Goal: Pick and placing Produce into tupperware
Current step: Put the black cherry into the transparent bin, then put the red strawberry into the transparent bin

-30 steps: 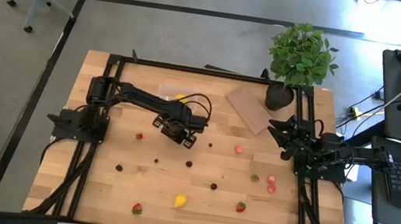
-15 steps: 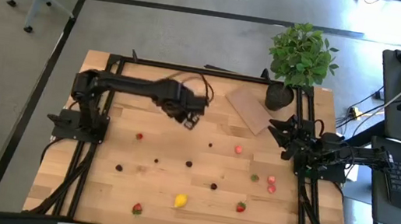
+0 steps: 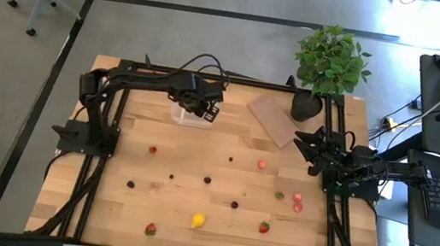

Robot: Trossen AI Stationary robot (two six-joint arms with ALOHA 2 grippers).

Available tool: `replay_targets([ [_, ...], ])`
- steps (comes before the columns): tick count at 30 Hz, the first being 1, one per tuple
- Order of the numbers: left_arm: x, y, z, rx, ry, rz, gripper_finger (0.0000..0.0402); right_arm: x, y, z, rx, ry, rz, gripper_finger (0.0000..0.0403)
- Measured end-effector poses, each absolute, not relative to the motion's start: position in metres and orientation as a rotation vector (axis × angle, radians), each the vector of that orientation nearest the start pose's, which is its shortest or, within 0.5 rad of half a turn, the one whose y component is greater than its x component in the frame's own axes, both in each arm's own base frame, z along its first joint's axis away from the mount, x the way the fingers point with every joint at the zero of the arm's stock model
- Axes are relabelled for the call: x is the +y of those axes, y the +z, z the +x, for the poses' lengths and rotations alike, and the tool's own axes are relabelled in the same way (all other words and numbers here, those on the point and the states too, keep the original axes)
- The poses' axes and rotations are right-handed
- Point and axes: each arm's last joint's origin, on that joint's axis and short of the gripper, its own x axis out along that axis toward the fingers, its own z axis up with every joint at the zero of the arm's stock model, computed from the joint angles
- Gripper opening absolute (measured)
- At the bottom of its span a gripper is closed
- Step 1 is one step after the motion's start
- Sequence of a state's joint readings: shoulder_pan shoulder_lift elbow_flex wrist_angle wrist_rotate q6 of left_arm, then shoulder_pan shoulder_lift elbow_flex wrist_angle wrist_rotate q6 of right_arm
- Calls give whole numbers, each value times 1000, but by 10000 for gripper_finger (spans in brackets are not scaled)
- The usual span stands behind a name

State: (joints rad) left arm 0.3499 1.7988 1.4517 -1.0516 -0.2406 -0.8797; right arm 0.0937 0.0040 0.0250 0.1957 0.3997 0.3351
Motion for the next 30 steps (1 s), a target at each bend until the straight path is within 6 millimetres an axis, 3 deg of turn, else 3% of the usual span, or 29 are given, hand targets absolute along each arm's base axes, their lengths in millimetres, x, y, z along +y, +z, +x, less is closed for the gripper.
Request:
replay_targets([
  [7, 138, 210, 312, 1130, 1070, -880, 119, -3, 190, 93, -255, -268, 381, 178],
  [14, 138, 204, 308, 1152, 1065, -902, 142, -3, 189, 93, -255, -268, 380, 178],
  [20, 138, 204, 308, 1160, 1058, -879, 137, -3, 189, 93, -254, -269, 380, 178],
  [23, 138, 212, 305, 1148, 1071, -844, 132, -3, 189, 93, -254, -269, 380, 178],
  [30, 126, 261, 294, 1020, 974, -729, 119, -3, 189, 93, -255, -268, 385, 178],
])
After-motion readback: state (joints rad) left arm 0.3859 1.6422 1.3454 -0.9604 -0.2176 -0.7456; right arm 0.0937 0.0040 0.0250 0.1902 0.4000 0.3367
